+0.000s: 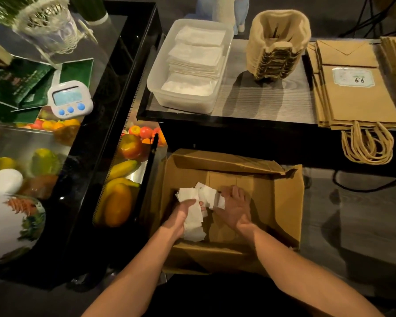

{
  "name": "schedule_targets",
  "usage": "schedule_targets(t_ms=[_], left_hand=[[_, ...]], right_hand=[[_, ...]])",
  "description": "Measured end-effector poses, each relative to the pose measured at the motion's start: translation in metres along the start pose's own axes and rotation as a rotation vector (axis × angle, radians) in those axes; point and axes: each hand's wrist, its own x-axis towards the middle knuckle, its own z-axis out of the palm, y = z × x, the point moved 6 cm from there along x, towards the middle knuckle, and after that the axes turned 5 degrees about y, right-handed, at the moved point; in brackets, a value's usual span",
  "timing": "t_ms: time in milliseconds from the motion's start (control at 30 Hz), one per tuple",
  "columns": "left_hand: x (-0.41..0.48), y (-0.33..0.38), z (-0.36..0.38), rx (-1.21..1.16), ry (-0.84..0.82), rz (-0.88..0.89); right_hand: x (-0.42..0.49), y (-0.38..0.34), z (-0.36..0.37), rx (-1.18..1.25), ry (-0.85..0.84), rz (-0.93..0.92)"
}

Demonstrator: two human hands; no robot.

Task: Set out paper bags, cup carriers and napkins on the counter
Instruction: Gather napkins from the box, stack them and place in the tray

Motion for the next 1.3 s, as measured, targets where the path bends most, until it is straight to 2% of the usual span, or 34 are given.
schedule_targets(t_ms=[200,333,433,500,600,667,700,800,867,933,1033,1167,1200,1233,1300], left_hand=[[0.0,0.001,0.003,0.007,0.007,-0.029],[0.0,0.003,0.005,0.014,0.011,-0.037],[0.003,0.003,0.005,0.046,0.018,-0.027],[0.0,0.005,0.007,0.036,0.035,-0.043],[-0.003,0.007,0.013,-0.014,0.045,-0.019],[-0.007,0.011,0.016,-0.09,0.026,0.033],[-0.008,0.013,0.017,-0.125,-0.009,0.053],[-0.011,0.015,0.022,-0.213,-0.144,0.031],[-0.014,0.016,0.024,-0.192,-0.174,0.033],[-0.012,0.015,0.023,-0.18,-0.16,0.031],[-0.012,0.014,0.018,-0.156,-0.094,0.032],[-0.007,0.01,0.0,-0.145,0.016,0.016],[-0.006,0.008,-0.003,-0.141,0.032,0.001],[-0.005,0.006,-0.007,-0.118,0.067,-0.015],[-0.005,0.001,-0.011,-0.065,0.144,-0.035]], right_hand=[[0.007,-0.001,-0.002,0.048,-0.151,0.063],[-0.003,0.006,-0.013,0.188,-0.121,0.113],[-0.01,0.019,-0.021,0.656,-0.081,0.29],[-0.015,0.018,-0.027,1.014,-0.142,0.449],[-0.016,0.003,-0.042,1.388,-0.222,0.38],[-0.017,-0.008,-0.047,1.54,-0.258,0.325],[-0.017,-0.011,-0.045,1.544,-0.258,0.336],[-0.015,-0.017,-0.038,1.342,-0.175,0.416],[-0.015,-0.022,-0.036,1.309,-0.123,0.394],[-0.017,-0.029,-0.033,1.313,-0.133,0.35],[-0.017,-0.042,-0.028,1.185,-0.218,0.212],[-0.003,-0.025,-0.031,1.062,0.058,0.302],[0.003,-0.021,-0.033,0.968,0.094,0.296],[0.01,-0.021,-0.032,0.756,0.094,0.226],[0.019,-0.028,-0.022,0.419,0.006,0.072]])
